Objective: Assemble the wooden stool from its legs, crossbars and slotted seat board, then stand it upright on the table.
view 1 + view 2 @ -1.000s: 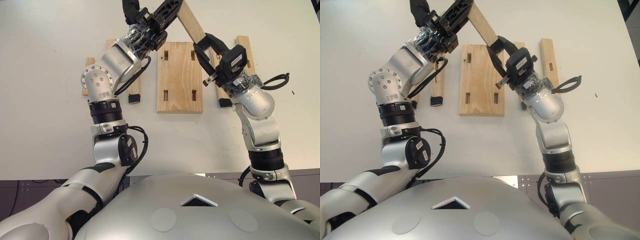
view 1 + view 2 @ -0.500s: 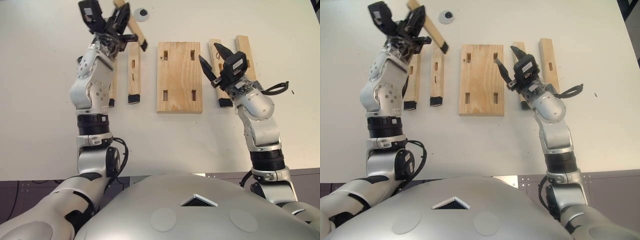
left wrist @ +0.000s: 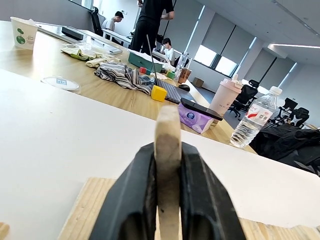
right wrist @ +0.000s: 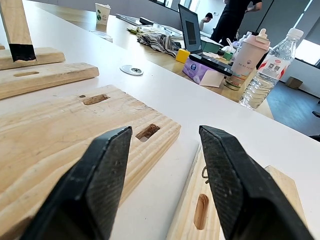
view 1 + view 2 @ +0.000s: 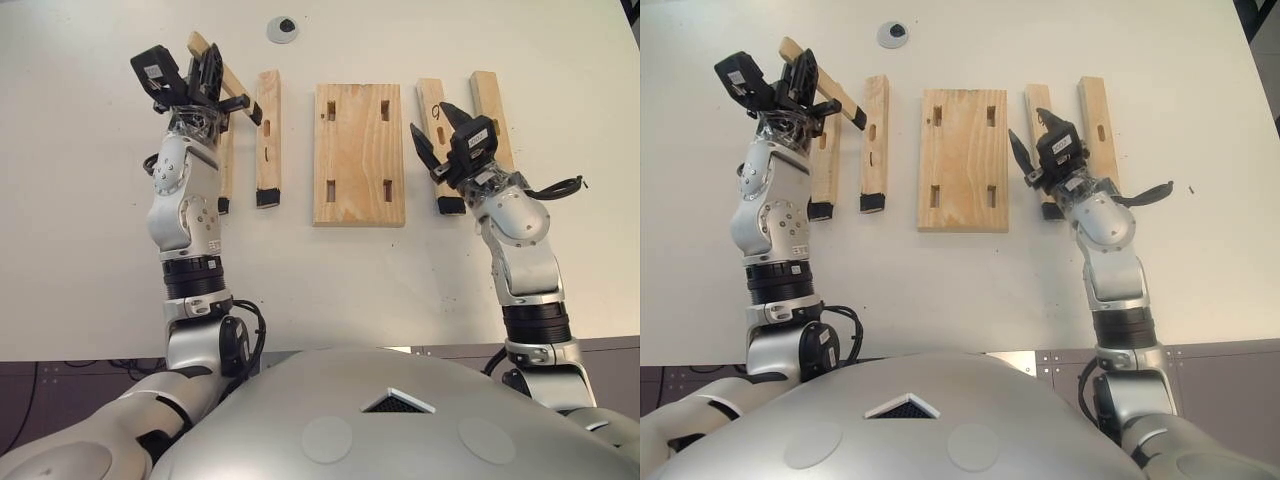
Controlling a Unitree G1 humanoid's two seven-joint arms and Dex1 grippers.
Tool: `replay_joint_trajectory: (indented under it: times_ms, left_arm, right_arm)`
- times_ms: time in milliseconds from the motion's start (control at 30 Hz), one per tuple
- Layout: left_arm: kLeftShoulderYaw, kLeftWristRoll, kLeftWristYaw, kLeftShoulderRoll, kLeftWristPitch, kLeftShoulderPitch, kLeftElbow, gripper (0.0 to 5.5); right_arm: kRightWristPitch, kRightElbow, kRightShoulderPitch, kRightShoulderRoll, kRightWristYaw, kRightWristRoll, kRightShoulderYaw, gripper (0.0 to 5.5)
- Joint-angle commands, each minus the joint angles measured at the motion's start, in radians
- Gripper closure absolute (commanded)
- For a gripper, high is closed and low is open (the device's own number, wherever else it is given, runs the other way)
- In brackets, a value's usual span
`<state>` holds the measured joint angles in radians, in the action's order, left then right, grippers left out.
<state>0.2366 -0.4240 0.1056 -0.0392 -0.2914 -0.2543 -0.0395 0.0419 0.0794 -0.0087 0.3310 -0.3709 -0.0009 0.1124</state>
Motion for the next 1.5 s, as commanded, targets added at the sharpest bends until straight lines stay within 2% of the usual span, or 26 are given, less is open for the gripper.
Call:
replay_joint_trajectory:
  times_ms: [33,300,467,667,933,1033,1233,1500]
  left_arm:
    - [0.002,-0.012,-0.007,0.013,-0.022,0.010,-0.009,5.12]
    - [-0.001,0.027,-0.040,0.012,-0.024,0.039,-0.039,5.12]
    - [-0.061,0.151,-0.082,0.000,0.054,0.087,-0.045,5.12]
    - [-0.126,0.251,-0.017,-0.008,0.280,0.140,-0.176,5.12]
    - [-0.166,0.274,0.073,-0.046,0.270,0.181,-0.373,5.12]
    - [-0.167,0.271,0.090,-0.047,0.276,0.187,-0.389,5.12]
    - [-0.186,0.229,0.179,0.003,0.402,0.105,-0.408,5.12]
    - [-0.234,0.285,0.176,0.007,0.458,0.075,-0.432,5.12]
  right_arm:
    - [-0.009,-0.006,0.008,0.017,-0.014,-0.016,0.000,3.02]
    - [-0.013,-0.016,0.007,0.018,-0.018,-0.032,0.001,3.02]
    - [-0.017,-0.015,0.009,0.014,-0.023,-0.044,0.005,3.02]
    - [-0.020,-0.019,0.012,0.015,-0.031,-0.048,0.008,3.02]
    - [-0.018,-0.013,0.019,0.013,-0.036,-0.056,0.009,3.02]
    - [-0.017,-0.009,0.022,0.013,-0.036,-0.057,0.011,3.02]
    - [-0.022,-0.022,0.013,0.010,-0.034,-0.061,0.012,3.02]
    - [-0.031,-0.034,0.011,0.003,-0.028,-0.070,0.018,3.02]
